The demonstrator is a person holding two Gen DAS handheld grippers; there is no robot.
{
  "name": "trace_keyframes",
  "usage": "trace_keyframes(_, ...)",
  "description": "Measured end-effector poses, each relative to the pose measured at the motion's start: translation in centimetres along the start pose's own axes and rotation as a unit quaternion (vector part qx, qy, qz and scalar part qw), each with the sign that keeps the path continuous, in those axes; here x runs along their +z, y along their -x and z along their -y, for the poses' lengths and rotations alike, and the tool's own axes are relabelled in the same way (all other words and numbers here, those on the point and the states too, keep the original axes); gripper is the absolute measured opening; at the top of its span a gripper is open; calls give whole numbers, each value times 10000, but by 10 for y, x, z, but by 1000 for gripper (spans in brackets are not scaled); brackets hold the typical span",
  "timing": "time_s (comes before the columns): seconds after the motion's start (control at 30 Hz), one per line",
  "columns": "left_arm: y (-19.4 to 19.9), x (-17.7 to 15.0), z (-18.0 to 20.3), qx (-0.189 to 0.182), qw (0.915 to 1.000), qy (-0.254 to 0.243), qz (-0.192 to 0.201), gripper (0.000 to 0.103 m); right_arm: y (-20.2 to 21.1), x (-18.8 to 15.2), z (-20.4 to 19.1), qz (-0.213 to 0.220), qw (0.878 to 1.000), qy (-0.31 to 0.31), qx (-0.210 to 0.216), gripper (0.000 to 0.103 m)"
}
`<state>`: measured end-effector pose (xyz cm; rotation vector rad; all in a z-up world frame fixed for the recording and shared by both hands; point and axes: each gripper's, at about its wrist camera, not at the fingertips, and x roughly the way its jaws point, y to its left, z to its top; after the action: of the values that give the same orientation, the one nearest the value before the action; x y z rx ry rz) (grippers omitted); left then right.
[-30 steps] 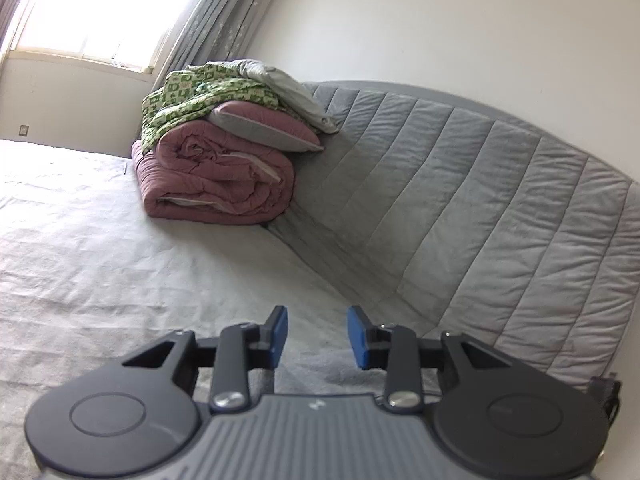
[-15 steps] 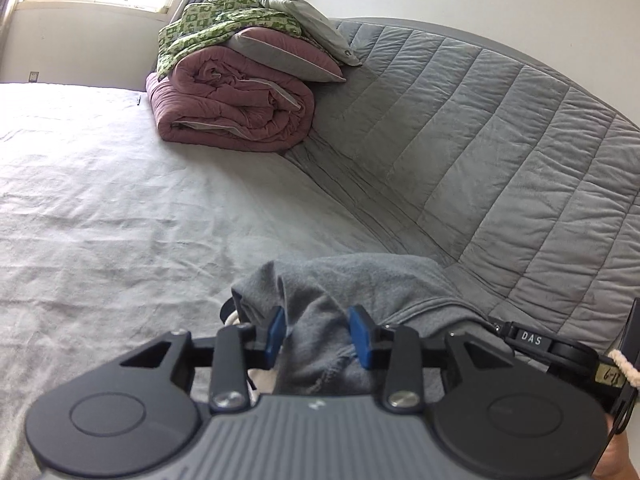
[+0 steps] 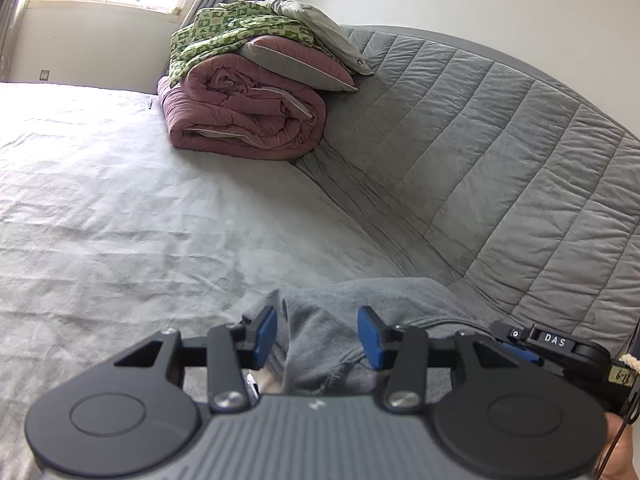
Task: Fold clothes
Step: 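Lower the folded shirt onto the top of the clothes stack with both grippers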
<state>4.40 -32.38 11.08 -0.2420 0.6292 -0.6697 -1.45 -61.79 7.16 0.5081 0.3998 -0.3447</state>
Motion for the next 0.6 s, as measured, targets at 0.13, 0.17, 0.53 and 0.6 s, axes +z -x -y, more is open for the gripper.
trace_keyframes(0.13, 7, 2, 5, 42, 9999, -67, -72, 53, 10, 2, -8, -39, 9999, 114, -34, 40)
trace_keyframes(0.17, 9, 2, 5, 54, 9999, -76, -100, 53, 12, 2, -10, -40, 9999, 149, -48, 41)
trace_keyframes(0.53, 43, 6, 17, 399, 9986, -215, -280, 78, 53, 13, -40, -65, 9988, 474, -83, 54)
trace_keyframes(0.6, 50, 5, 18, 451, 9983, -228, -300, 86, 61, 13, -47, -96, 9983, 565, -80, 58)
